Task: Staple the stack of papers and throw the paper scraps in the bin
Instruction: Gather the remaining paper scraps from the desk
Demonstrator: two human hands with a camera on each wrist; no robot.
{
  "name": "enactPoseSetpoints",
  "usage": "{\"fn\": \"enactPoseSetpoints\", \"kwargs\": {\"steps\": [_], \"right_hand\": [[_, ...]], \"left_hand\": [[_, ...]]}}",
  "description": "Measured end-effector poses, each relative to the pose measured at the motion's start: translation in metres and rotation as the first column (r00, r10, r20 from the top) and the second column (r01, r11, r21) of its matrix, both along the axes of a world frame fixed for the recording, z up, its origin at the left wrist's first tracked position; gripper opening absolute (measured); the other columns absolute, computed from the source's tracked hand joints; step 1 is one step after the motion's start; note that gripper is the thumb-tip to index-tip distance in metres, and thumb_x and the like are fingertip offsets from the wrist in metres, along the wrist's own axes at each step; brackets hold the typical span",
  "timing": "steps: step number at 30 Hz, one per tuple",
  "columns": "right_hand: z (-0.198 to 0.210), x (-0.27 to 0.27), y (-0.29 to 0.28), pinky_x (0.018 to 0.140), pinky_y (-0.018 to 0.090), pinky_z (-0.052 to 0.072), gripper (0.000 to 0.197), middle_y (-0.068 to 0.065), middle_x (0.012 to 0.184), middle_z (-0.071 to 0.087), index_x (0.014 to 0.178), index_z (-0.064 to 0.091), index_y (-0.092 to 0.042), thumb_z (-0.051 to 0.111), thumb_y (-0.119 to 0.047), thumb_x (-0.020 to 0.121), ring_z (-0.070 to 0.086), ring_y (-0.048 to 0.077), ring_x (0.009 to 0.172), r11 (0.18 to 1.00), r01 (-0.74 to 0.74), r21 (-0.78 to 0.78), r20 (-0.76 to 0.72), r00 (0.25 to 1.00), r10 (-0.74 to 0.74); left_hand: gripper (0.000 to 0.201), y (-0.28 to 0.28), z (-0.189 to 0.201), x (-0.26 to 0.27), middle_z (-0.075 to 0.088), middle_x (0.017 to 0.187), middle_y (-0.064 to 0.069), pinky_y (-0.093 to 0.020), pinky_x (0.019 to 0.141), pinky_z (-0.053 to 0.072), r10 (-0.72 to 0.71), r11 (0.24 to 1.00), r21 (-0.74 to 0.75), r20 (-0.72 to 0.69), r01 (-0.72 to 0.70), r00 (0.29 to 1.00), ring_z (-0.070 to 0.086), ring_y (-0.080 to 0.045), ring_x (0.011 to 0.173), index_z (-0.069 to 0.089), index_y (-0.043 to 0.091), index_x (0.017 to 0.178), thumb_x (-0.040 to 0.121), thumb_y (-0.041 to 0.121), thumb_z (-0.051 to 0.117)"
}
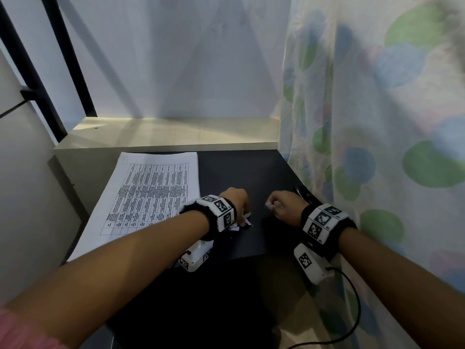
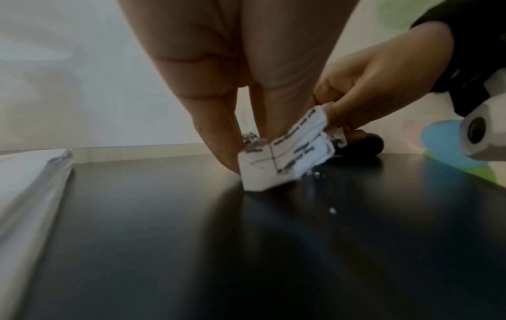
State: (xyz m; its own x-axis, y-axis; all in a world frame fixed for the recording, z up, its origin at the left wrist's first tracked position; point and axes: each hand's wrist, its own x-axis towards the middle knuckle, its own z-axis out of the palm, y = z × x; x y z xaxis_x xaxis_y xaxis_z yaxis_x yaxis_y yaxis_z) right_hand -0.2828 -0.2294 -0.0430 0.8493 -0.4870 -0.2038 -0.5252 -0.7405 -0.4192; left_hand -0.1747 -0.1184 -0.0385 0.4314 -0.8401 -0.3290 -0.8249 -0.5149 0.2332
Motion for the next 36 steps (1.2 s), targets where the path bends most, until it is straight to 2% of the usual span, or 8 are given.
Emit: {"fn": "enactPoseSetpoints", "kwargs": {"steps": [2,4,7,11,15,21,26,36], "right_hand": [[-0.001,-0.003,0.000,0.070,0.021,0.034,0.010,-0.009,0.070,0.049,0.088,0.053,-0.015,0.047,-0.018,0.095,0.051,0.019,0.085,1.000,0.019,0.006,0.007,1.000,-0.019],[-0.003,-0.006,0.001,0.074,0.021,0.033,0.018,0.005,0.092,0.064,0.101,0.061,-0.007,0.047,-0.018,0.095,0.057,0.028,0.096,1.000,0.024,0.000,0.002,1.000,-0.024],[-0.009,-0.007,0.004,0.076,0.021,0.034,0.026,0.017,0.116,0.063,0.109,0.060,0.000,0.047,-0.018,0.095,0.058,0.029,0.108,0.999,0.043,0.014,0.018,0.999,-0.044],[-0.013,-0.006,0.005,0.083,0.027,0.042,0.027,0.019,0.118,0.062,0.110,0.060,0.001,0.047,-0.017,0.095,0.057,0.030,0.111,0.999,0.050,0.017,0.017,0.999,-0.050],[-0.014,-0.009,0.005,0.076,0.021,0.033,0.027,0.019,0.119,0.062,0.111,0.059,0.002,0.047,-0.016,0.095,0.057,0.030,0.112,0.996,0.076,0.041,0.033,0.996,-0.078],[-0.013,-0.012,0.002,0.087,0.030,0.043,0.027,0.020,0.118,0.063,0.110,0.060,0.002,0.046,-0.015,0.095,0.058,0.031,0.111,0.994,0.103,0.040,0.055,0.993,-0.105],[-0.012,-0.010,0.004,0.092,0.031,0.043,0.028,0.020,0.121,0.062,0.113,0.059,0.003,0.046,-0.013,0.095,0.057,0.031,0.114,0.992,0.120,0.039,0.066,0.990,-0.123],[-0.011,-0.015,0.006,0.095,0.031,0.043,0.029,0.018,0.122,0.061,0.112,0.060,0.001,0.047,-0.020,0.096,0.056,0.029,0.115,0.979,0.194,0.068,0.060,0.978,-0.198]], "left_hand": [[0.045,-0.004,0.001,-0.004,0.065,0.123,-0.011,-0.034,0.095,0.052,-0.002,1.000,0.009,-0.003,0.002,1.000,0.062,-0.028,0.113,0.065,0.011,0.119,0.076,0.018,0.076],[0.044,-0.008,0.003,-0.010,0.064,0.125,-0.012,-0.034,0.097,0.052,0.000,1.000,0.020,-0.005,0.000,1.000,0.062,-0.028,0.114,0.065,0.011,0.120,0.078,0.018,0.074],[0.040,-0.014,0.003,-0.022,0.063,0.126,-0.013,-0.034,0.095,0.051,0.003,1.000,0.020,0.012,-0.004,1.000,0.061,-0.029,0.114,0.064,0.009,0.120,0.082,0.019,0.071],[0.036,-0.016,0.004,-0.037,0.057,0.129,-0.020,-0.036,0.095,0.047,-0.062,0.997,0.046,0.101,0.057,0.993,0.057,-0.034,0.118,0.057,-0.002,0.122,0.091,0.016,0.058],[0.033,-0.016,0.005,-0.045,0.054,0.133,-0.022,-0.037,0.098,0.044,-0.106,0.993,0.077,0.145,0.095,0.984,0.053,-0.035,0.123,0.053,-0.004,0.125,0.097,0.012,0.046],[0.034,-0.014,0.010,-0.052,0.054,0.133,-0.020,-0.037,0.098,0.045,-0.164,0.982,0.121,0.189,0.143,0.968,0.054,-0.034,0.123,0.051,-0.001,0.129,0.098,0.009,0.042],[0.036,-0.015,0.010,-0.055,0.052,0.136,-0.020,-0.037,0.101,0.043,-0.202,0.975,0.131,0.200,0.178,0.959,0.051,-0.033,0.125,0.048,0.001,0.132,0.097,0.007,0.043],[0.036,0.003,0.010,-0.006,0.062,0.124,-0.018,-0.034,0.091,0.049,0.156,0.985,-0.077,0.014,-0.154,0.988,0.060,-0.033,0.114,0.059,-0.001,0.118,0.090,0.021,0.059]]}}
